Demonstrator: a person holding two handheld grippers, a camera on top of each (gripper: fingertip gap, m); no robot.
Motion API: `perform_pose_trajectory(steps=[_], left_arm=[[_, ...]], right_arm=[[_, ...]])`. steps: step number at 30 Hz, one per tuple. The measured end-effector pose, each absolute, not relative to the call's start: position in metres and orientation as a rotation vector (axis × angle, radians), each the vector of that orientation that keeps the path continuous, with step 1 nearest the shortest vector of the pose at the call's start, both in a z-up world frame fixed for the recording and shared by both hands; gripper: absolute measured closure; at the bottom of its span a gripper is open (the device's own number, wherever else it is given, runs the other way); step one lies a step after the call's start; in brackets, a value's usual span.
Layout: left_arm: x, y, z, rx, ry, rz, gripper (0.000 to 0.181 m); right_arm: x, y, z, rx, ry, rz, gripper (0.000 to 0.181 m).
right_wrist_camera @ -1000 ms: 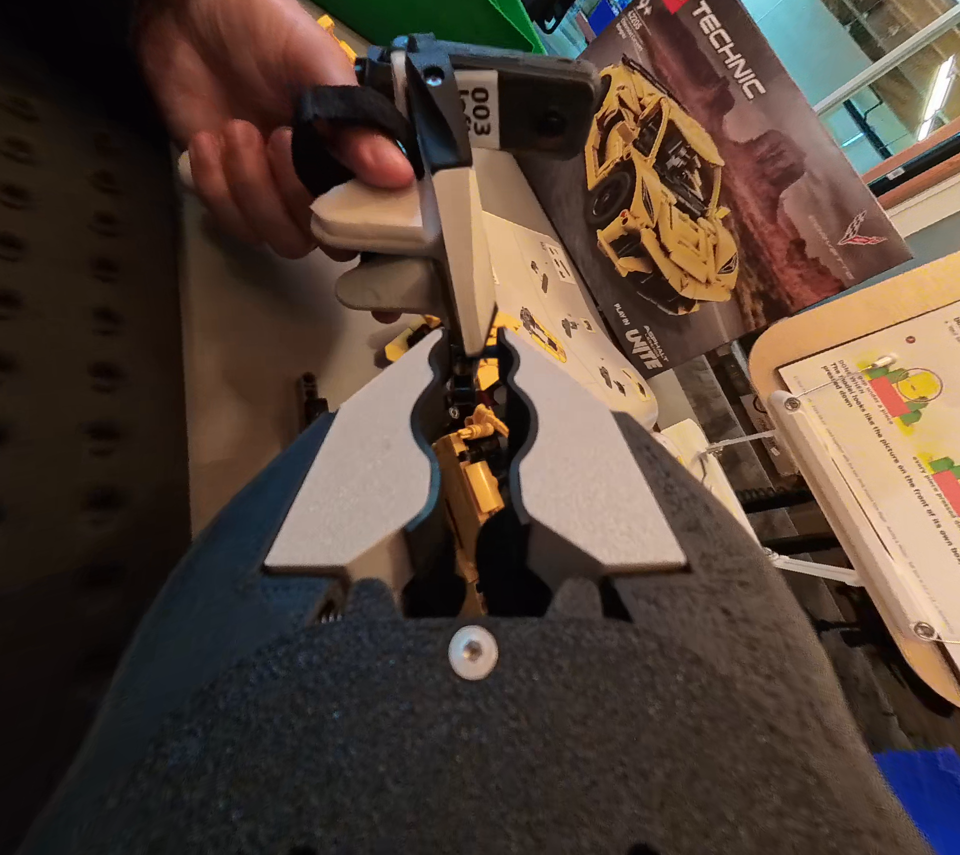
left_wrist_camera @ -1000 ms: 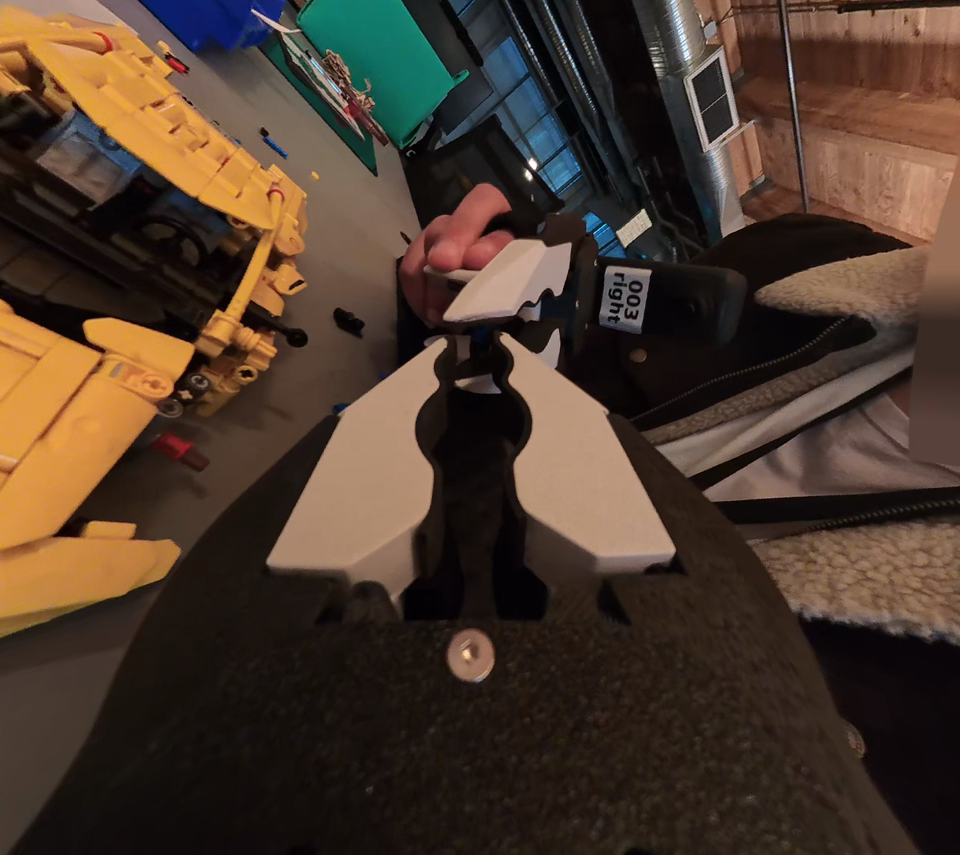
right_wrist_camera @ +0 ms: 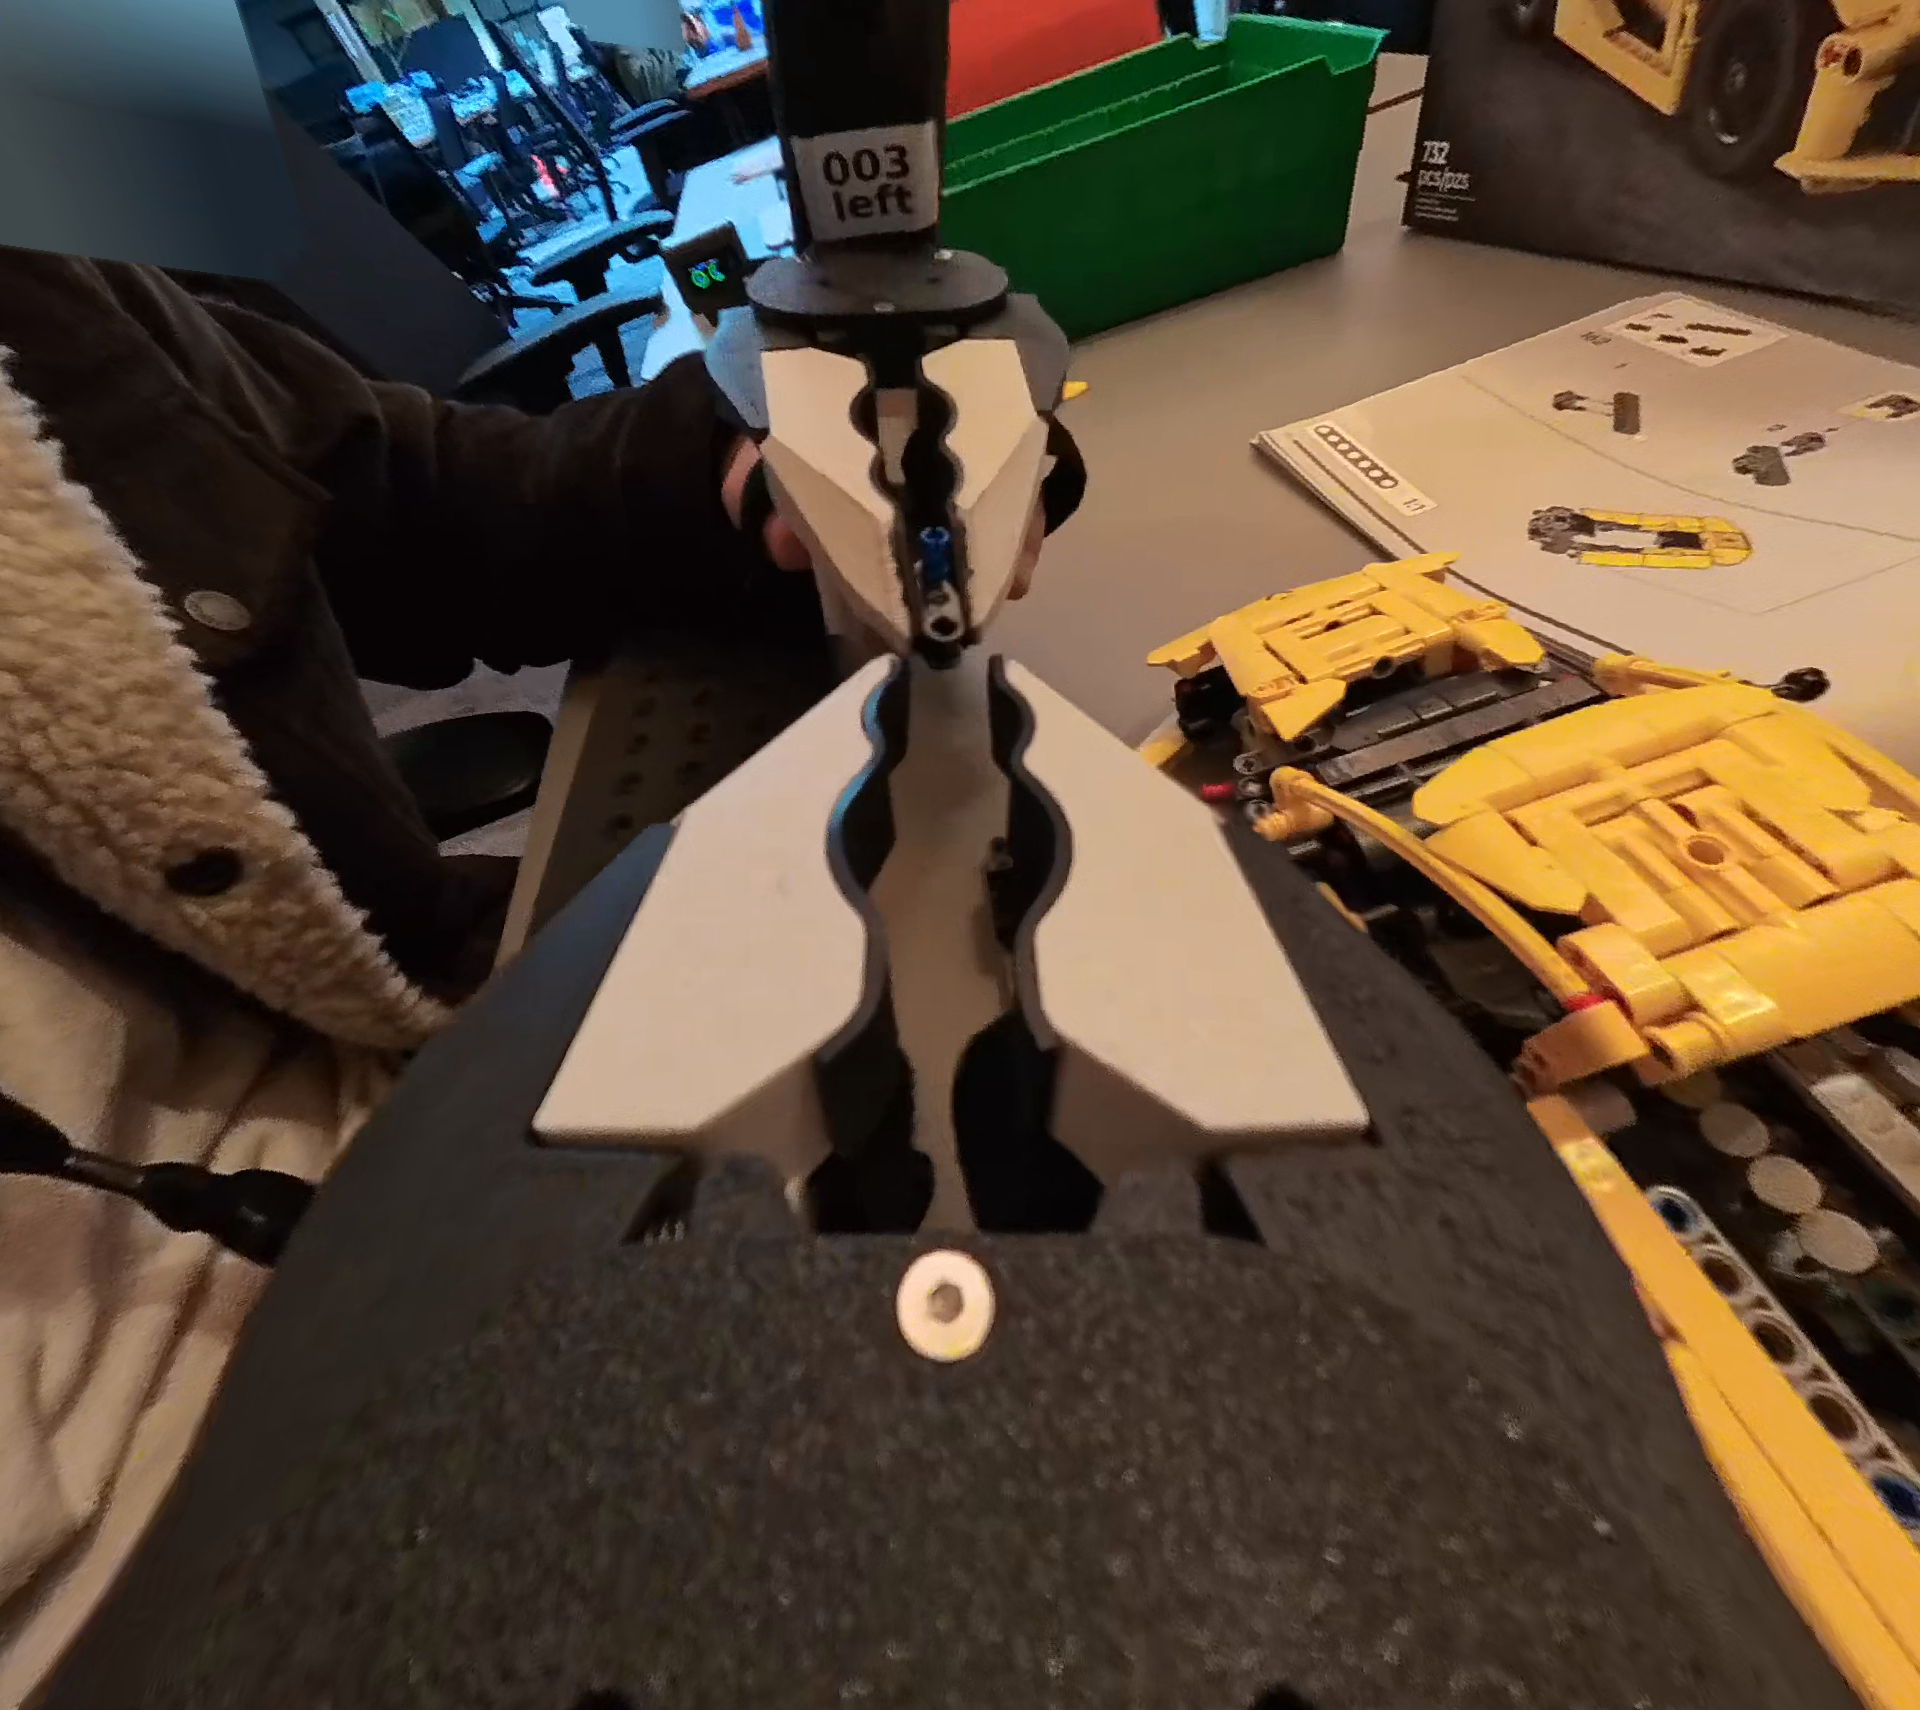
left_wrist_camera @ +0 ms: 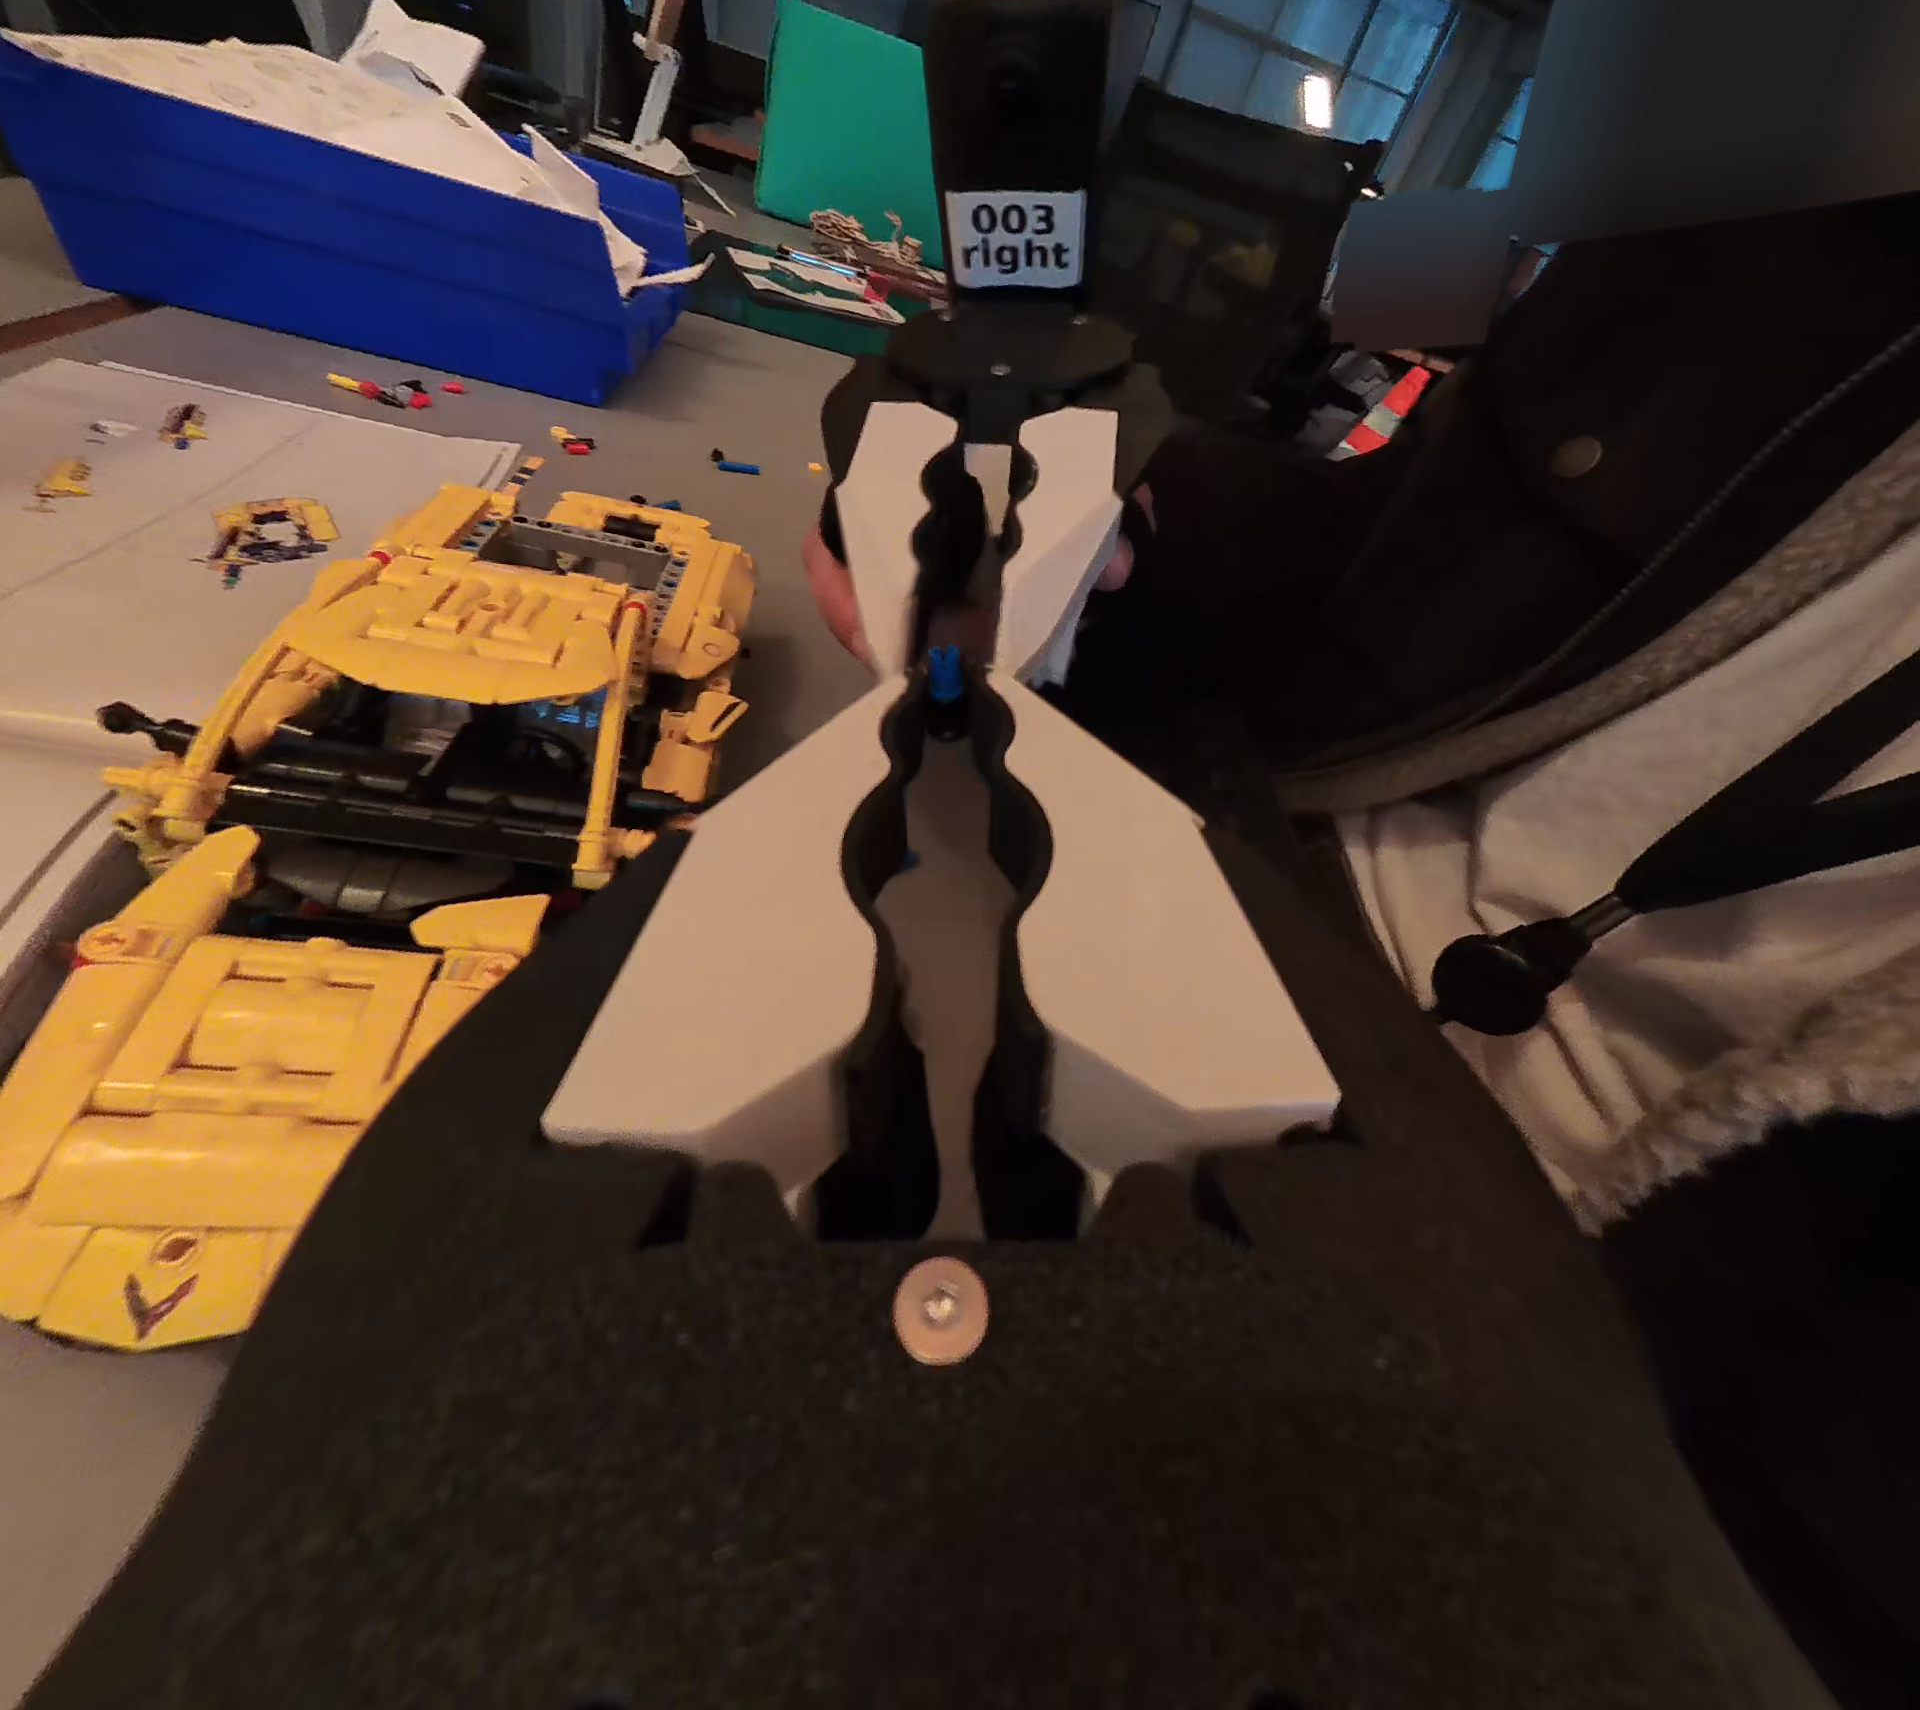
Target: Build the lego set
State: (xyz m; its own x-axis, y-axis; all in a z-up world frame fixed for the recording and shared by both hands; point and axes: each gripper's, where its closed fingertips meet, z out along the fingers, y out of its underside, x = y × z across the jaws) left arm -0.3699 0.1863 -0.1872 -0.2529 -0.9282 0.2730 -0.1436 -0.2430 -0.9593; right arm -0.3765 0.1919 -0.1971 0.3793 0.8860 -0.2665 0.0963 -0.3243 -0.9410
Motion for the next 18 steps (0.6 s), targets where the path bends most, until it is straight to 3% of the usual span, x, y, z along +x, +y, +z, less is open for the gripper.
perform_pose_trajectory(steps=[18], left_arm=[[-0.3699,0.1876,-0.1832,-1.219,1.381,-1.348,0.174]], right_arm=[[-0.3843,0.1832,-0.191,-1.696,-0.835,1.212,0.155]])
